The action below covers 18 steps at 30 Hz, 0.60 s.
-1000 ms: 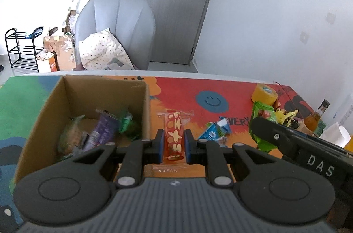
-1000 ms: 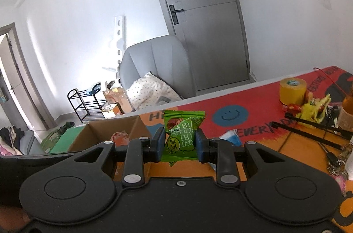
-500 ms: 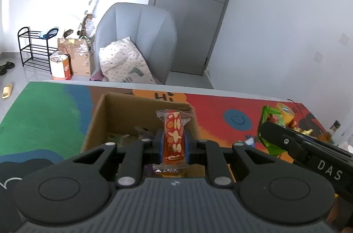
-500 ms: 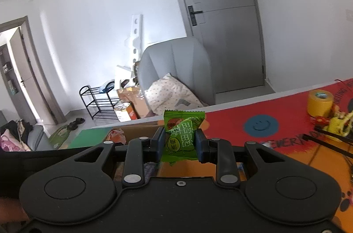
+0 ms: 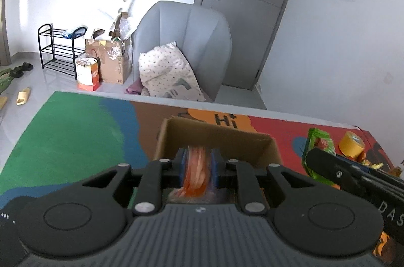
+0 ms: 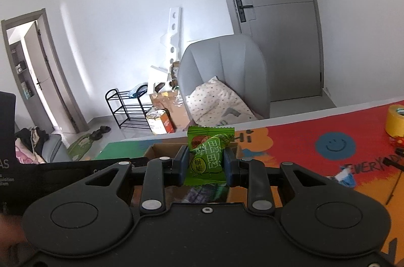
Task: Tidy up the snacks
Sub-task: 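Carry both packs over the box and open both tools to drop them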
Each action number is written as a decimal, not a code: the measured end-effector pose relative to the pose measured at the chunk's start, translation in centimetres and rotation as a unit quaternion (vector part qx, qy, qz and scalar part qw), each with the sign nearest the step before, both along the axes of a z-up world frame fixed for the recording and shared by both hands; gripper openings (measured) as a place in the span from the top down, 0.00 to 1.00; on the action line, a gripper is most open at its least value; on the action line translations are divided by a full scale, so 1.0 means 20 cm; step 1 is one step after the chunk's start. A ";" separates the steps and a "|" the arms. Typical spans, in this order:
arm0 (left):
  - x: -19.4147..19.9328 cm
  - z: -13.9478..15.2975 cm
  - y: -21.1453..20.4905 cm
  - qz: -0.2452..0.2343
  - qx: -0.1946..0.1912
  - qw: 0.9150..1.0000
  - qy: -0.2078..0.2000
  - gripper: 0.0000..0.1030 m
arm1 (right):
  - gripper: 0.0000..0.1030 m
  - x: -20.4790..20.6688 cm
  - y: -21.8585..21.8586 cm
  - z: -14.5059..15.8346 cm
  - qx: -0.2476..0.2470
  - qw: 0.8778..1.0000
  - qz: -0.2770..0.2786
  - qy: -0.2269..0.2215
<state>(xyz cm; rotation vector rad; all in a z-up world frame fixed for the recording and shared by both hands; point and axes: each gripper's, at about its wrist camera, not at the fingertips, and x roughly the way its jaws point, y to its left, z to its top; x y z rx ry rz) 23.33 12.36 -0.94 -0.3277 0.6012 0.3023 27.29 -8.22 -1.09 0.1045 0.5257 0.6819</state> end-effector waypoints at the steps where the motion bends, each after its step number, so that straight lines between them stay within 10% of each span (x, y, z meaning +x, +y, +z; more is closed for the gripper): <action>1: 0.00 -0.01 0.01 0.001 -0.002 1.000 0.001 0.81 | 0.74 0.00 0.01 0.00 -0.001 1.000 0.001 0.001; 9: -0.01 -0.01 0.05 0.003 -0.007 1.000 0.008 0.79 | 0.57 0.01 0.03 0.00 0.006 1.000 0.004 0.013; 18: -0.05 0.00 -0.01 0.008 -0.002 1.000 0.008 0.31 | 0.53 -0.01 -0.11 0.01 0.009 0.999 -0.022 0.031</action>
